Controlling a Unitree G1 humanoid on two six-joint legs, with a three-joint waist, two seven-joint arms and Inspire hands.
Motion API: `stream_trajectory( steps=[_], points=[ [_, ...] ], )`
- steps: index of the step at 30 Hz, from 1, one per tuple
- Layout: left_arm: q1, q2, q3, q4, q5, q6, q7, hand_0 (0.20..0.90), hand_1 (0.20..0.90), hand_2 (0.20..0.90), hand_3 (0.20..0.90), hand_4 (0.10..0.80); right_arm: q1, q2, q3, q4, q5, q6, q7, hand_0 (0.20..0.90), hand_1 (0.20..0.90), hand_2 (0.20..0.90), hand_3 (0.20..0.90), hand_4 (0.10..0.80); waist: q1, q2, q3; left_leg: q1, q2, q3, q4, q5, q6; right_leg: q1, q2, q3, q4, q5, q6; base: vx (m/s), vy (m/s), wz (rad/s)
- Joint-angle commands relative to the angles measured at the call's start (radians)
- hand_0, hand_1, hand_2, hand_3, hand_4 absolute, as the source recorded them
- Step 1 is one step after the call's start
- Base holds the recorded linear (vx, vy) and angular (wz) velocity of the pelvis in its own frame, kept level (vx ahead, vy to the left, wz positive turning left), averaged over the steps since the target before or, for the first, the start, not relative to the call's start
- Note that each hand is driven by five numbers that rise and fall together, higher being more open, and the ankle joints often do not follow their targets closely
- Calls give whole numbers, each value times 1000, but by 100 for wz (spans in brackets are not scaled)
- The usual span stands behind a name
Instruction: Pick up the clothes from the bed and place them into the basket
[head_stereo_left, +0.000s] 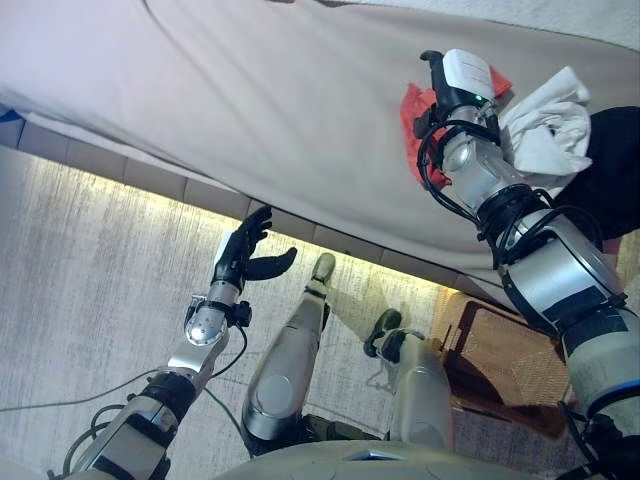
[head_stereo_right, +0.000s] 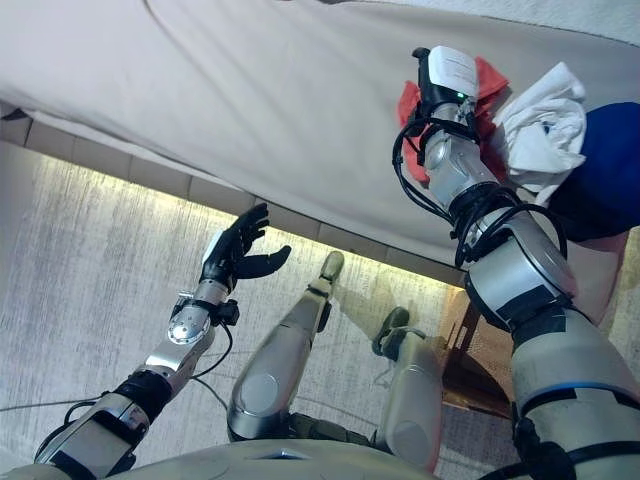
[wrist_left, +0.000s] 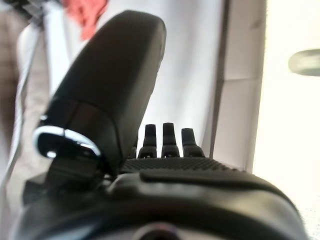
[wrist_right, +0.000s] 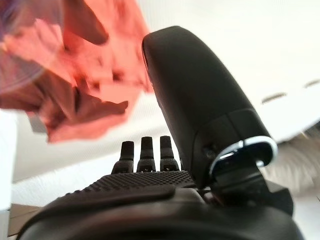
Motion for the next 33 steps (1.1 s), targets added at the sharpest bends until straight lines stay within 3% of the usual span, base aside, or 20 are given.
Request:
stream_trajectory(
  steps=[1, 8, 14, 25, 26, 27, 33],
  points=[
    [38, 31, 67, -173, -63, -128, 0, 900, 900, 900, 900, 800, -150, -95, 55, 3, -72, 39, 16, 900, 900, 900, 900, 800, 19, 33, -21, -79, -19, 35, 207, -217, 72, -86, 29, -3, 46, 42, -44, 48, 6, 24],
    [72, 64, 114, -309, -86, -108, -2, 900, 900, 900, 900, 800, -168, -118, 94, 147, -93, 223, 243, 900, 900, 900, 900, 800, 38, 50, -21, -207, -29, 29, 338, -254, 93, -224, 25, 12, 181, 7, -60, 33, -10, 17],
    [79, 72, 104, -335, -89, -101, -7, 900, 900, 900, 900, 800, -185, -115, 107, 270, -164, 297, 354, 900, 900, 900, 900, 800, 51, 65, -21, -255, -36, 23, 393, -267, 100, -273, 28, 13, 228, 0, -68, 12, -20, 6],
    [125, 93, 97, -387, -108, -102, -33, 900, 900, 900, 900, 800, -217, -156, 179, 312, -278, 352, 369, 900, 900, 900, 900, 800, 53, 97, -21, -278, -48, 34, 419, -265, 106, -300, 28, 8, 245, 6, -70, -14, -1, 0],
    [128, 93, 95, -388, -109, -106, -31, 900, 900, 900, 900, 800, -226, -161, 190, 311, -297, 353, 358, 469, 469, 469, 398, 298, 51, 97, -21, -277, -46, 38, 419, -265, 105, -299, 29, 6, 243, 8, -70, -39, 7, -7],
    [129, 95, 93, -393, -111, -104, -26, 900, 900, 900, 900, 800, -232, -167, 203, 309, -294, 351, 349, 300, 300, 300, 200, 100, 50, 98, -21, -276, -45, 39, 417, -265, 105, -297, 29, 6, 242, 8, -69, -46, 10, -7],
    [146, 103, 88, -405, -118, -108, -35, 900, 900, 900, 900, 800, -259, -211, 235, 313, -295, 278, 299, 300, 300, 300, 200, 100, 43, 96, -21, -242, -39, 44, 401, -263, 100, -263, 31, 3, 222, 11, -72, -17, 7, -7]
  ],
)
